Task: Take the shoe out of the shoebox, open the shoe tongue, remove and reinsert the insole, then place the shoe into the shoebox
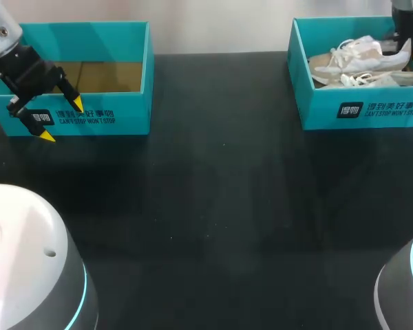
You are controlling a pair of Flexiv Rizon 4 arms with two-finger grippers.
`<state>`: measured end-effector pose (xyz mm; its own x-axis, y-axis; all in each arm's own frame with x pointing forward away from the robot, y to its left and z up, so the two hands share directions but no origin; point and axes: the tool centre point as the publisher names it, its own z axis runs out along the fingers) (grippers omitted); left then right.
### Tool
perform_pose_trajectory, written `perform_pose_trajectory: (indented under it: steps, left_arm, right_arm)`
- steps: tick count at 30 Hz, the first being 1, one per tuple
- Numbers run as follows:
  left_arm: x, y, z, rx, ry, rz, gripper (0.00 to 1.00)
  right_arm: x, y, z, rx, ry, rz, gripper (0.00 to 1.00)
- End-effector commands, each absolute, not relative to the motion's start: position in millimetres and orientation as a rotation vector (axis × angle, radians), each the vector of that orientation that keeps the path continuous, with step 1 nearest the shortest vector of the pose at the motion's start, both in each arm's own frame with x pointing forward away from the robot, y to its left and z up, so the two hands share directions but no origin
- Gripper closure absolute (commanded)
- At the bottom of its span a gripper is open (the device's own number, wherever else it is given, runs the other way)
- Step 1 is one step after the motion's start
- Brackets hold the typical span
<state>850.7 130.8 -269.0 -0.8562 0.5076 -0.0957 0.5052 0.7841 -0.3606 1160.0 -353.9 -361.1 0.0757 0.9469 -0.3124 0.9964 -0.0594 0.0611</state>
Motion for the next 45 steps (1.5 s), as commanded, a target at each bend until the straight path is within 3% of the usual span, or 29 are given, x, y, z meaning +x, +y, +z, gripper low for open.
perform_pose_trajectory:
  steps: [1, 37, 39, 45]
  left_arm:
    - [850, 131, -268, -0.841, -2.962, 0.592, 0.0]
    - [850, 131, -268, -0.841, -2.962, 0.592, 0.0]
    - [850, 131, -268, -0.841, -2.962, 0.592, 0.0]
    - [850, 131, -268, -0.841, -2.962, 0.592, 0.0]
  right_arm:
    - [1158, -355, -351, 2.102, 1.966, -0.285, 1.0]
    - [1161, -342, -378, 2.218, 1.968, -0.269, 1.0]
    - [1162, -342, -379, 2.216, 1.972, -0.256, 0.93]
    - [1163, -342, -373, 2.189, 1.987, -0.223, 0.58]
